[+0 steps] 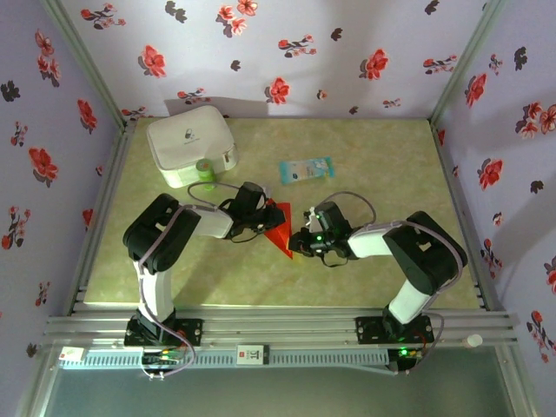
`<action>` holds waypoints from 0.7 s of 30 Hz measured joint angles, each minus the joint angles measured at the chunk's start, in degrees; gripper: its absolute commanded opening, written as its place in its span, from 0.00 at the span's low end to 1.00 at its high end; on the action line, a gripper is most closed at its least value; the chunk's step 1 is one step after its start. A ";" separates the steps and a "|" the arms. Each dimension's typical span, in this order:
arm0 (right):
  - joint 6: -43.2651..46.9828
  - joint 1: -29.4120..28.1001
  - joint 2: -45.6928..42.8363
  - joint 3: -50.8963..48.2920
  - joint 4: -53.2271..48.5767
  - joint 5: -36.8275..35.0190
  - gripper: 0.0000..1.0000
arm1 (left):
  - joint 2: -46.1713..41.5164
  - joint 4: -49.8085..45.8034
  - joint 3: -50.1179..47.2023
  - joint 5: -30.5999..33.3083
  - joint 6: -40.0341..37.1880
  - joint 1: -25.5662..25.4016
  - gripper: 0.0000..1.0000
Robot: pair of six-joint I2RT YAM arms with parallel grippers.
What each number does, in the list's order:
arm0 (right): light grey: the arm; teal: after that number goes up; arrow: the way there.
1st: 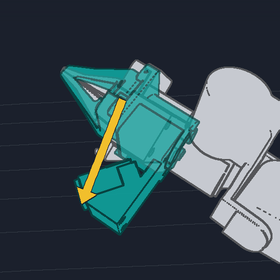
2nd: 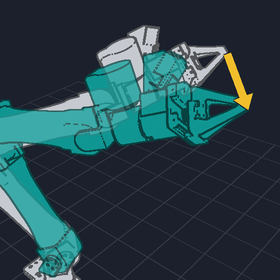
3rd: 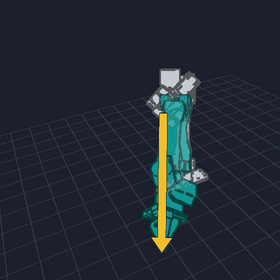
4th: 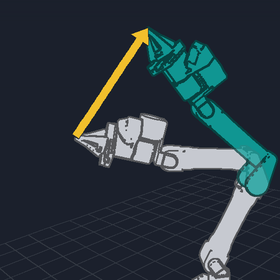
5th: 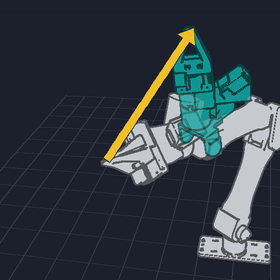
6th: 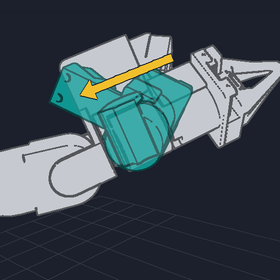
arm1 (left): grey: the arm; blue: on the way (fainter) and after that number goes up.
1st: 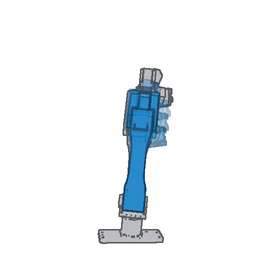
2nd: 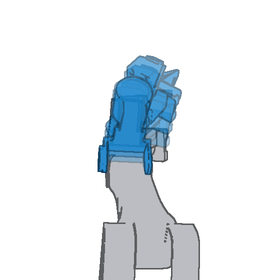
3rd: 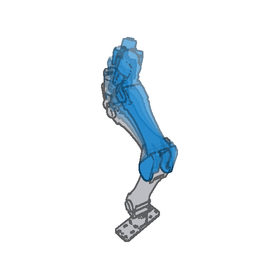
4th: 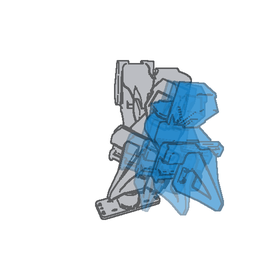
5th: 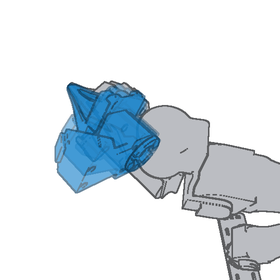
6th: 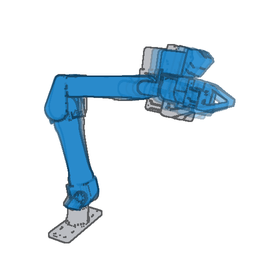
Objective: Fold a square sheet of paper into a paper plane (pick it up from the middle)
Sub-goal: Fourth fold the wing at the center of the table.
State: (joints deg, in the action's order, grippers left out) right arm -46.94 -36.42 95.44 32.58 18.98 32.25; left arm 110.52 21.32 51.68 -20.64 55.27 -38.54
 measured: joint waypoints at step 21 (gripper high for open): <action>1.18 -0.72 -3.45 -0.70 -5.60 -2.12 0.13 | 0.00 1.49 -0.74 -0.04 0.02 0.09 0.09</action>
State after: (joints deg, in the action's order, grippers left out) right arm -45.76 -37.15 91.98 31.88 13.39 30.13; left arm 110.52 22.81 50.94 -20.69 55.29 -38.46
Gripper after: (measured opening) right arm 0.162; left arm 0.089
